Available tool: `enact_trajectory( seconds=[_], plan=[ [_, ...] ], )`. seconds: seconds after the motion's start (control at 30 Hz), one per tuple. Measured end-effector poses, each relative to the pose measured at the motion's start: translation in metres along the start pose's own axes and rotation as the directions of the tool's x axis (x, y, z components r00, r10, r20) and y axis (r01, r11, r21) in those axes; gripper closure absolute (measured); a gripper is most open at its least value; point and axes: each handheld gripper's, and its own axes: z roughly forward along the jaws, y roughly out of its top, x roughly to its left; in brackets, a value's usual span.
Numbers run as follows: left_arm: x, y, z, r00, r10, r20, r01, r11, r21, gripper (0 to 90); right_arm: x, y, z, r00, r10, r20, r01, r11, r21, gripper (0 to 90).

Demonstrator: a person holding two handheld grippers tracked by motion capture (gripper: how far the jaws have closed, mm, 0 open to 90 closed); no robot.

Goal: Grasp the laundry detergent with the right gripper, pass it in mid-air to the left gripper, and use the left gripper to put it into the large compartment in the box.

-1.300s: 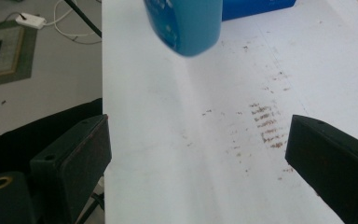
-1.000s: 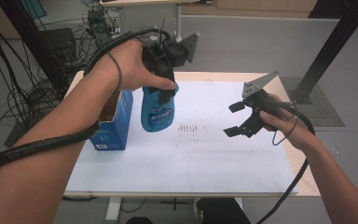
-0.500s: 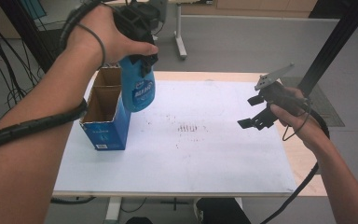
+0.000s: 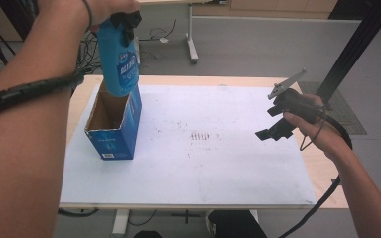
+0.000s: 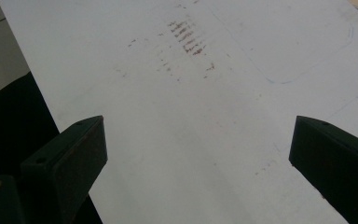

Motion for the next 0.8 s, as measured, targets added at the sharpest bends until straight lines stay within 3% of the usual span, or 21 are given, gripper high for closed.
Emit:
enact_trajectory(
  seconds=[0.13,0.27,0.43,0.8],
  plan=[
    [0.012,0.005,-0.003,0.9978,-0.066,0.001,0.066,0.9978,-0.003,37.0,0.005,0.002,-0.004,0.9997,-0.012,-0.023,0.011,1.000,-0.014,4.0],
    [0.023,0.009,-0.005,0.9928,-0.119,-0.013,0.119,0.9929,0.003,37.0,0.008,0.003,-0.007,0.9992,-0.031,-0.025,0.031,0.999,0.009,4.1],
    [0.039,0.013,-0.004,0.9813,-0.192,-0.007,0.193,0.9813,0.009,37.0,0.006,0.001,-0.009,0.9993,-0.032,-0.022,0.033,0.999,0.043,4.1],
    [0.064,0.013,0.009,0.9554,-0.294,-0.024,0.295,0.9553,0.021,37.0,0.002,-0.006,-0.012,0.9991,-0.040,-0.014,0.041,0.996,0.082,4.3]
  ],
)
